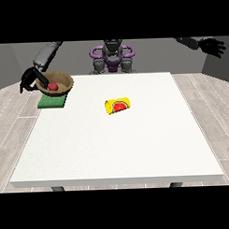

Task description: Pick the cup and pour the ball into the bowl, then pick the bowl and place it on the pad

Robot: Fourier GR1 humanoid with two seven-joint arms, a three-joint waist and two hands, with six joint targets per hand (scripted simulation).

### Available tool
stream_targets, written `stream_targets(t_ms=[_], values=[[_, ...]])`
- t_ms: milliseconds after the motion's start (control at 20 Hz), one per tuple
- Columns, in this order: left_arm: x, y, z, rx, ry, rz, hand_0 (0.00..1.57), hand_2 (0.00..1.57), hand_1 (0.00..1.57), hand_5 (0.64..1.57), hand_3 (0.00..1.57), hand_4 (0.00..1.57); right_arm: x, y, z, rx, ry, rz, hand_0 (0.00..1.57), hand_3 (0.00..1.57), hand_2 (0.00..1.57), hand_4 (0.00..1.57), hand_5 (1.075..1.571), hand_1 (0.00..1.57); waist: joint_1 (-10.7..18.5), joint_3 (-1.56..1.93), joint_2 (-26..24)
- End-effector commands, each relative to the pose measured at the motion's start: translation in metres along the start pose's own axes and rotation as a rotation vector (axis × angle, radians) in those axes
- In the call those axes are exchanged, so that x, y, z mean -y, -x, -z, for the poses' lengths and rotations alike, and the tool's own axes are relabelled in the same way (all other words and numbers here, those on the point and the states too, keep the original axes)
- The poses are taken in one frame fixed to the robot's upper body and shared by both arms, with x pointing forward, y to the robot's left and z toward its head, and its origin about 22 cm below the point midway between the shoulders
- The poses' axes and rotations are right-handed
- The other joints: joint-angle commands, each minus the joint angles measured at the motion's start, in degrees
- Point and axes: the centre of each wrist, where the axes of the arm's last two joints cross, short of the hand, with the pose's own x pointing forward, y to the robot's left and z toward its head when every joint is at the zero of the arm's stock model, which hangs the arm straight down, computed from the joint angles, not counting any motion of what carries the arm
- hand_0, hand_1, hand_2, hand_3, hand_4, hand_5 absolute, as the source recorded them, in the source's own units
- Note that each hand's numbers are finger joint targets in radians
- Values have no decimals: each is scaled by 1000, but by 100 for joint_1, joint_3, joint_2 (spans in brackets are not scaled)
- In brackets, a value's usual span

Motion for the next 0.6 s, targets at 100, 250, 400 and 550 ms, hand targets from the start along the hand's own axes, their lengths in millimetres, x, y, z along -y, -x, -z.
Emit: stream_targets(t_ms=[100,250,400,550], values=[[10,-24,19,65,17,-5,0,0,0,1552,0,1179,30,8,9,-46,101,-17,1087,1164,1226,0,1523,1087,210,7,324],[-4,-21,15,52,22,-1,0,0,0,1549,0,1174,15,-5,12,-33,48,15,420,917,562,0,1518,420,169,1,280],[1,-7,4,33,17,-5,0,0,0,1549,0,1178,22,-20,17,-35,35,51,0,444,363,0,1412,0,211,0,199],[42,-5,7,-31,120,-7,0,0,0,1567,0,1078,32,-4,16,-111,14,10,0,119,0,0,1369,0,246,9,-316]])
